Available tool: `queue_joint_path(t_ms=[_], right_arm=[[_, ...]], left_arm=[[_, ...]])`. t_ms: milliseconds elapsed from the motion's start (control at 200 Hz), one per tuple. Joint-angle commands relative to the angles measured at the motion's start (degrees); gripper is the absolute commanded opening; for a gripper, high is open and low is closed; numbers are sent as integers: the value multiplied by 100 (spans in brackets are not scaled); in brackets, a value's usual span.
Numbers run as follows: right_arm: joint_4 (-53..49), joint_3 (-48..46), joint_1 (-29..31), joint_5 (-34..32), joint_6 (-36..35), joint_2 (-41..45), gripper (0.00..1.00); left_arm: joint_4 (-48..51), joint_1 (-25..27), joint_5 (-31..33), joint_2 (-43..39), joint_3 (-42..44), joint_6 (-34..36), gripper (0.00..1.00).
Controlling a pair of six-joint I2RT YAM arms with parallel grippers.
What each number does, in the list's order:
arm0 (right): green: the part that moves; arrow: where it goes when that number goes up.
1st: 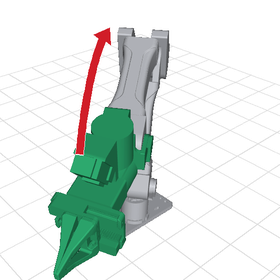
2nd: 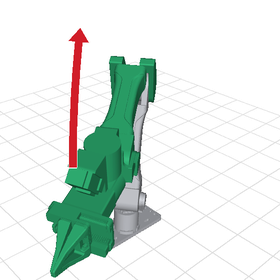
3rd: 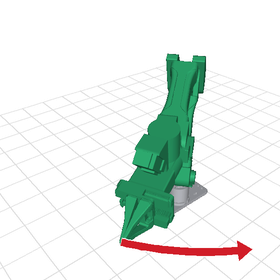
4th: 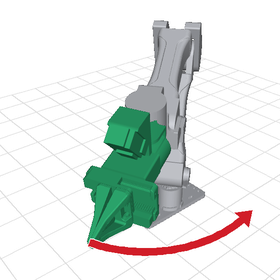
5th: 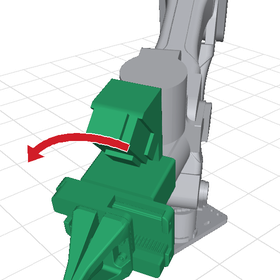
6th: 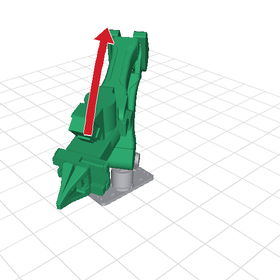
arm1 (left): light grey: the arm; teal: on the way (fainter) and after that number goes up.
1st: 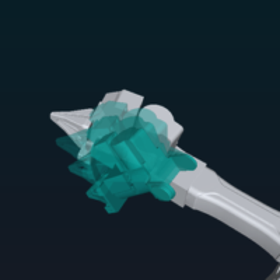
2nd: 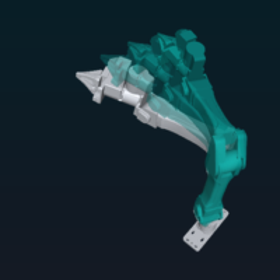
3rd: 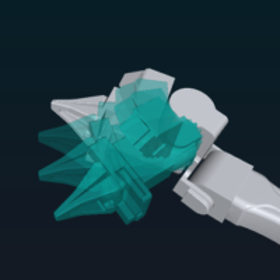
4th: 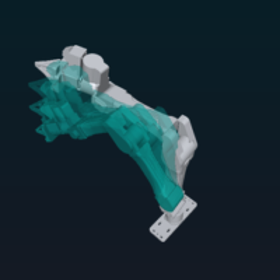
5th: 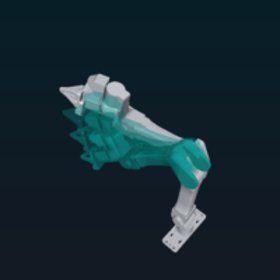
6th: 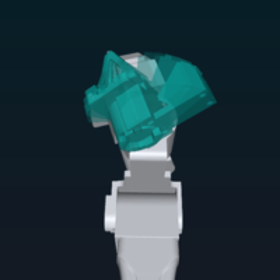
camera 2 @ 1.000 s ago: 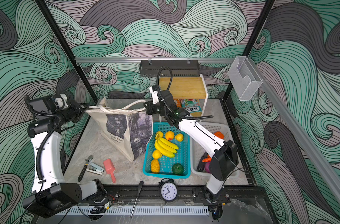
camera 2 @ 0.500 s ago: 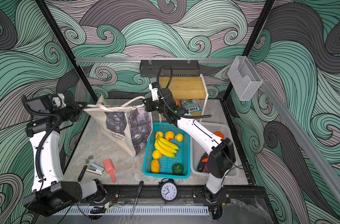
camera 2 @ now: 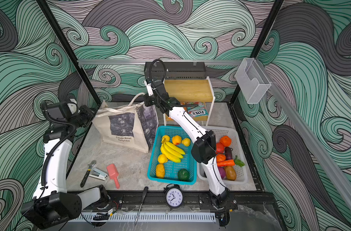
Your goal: Place the food into the grocery bag and tie it
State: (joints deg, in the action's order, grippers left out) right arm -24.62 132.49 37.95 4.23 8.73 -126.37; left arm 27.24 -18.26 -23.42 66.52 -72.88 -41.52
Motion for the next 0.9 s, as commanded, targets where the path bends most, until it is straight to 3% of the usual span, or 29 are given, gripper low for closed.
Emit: queue_joint_path(t_ms=[0,100,210,345,600,740,896], right_arm=[[-30,-336,-178,-966,-276,400,0],[628,-1093,-140,-861,-216,785,0],[600,-1040,35,-711,-560,839,0],[757,-1270,344,-1197,-1206,1045,0],[885,-1664,841,-2076,-1542,1557,0],[1364,-2148,880,-1074,-1247,1636,0],[1146,-1496,941,-637,-1216,1080,0]], left_arm=[[-128,-54,553,-193,-225,296,0],[-121,-62,668,-330,-139,335,0],[-89,-97,730,-402,-102,307,0],[-30,-96,679,-455,-129,391,0],[79,-137,540,-485,-96,491,0],[301,-283,923,-622,-49,640,0],[510,-967,435,-554,-114,389,0]])
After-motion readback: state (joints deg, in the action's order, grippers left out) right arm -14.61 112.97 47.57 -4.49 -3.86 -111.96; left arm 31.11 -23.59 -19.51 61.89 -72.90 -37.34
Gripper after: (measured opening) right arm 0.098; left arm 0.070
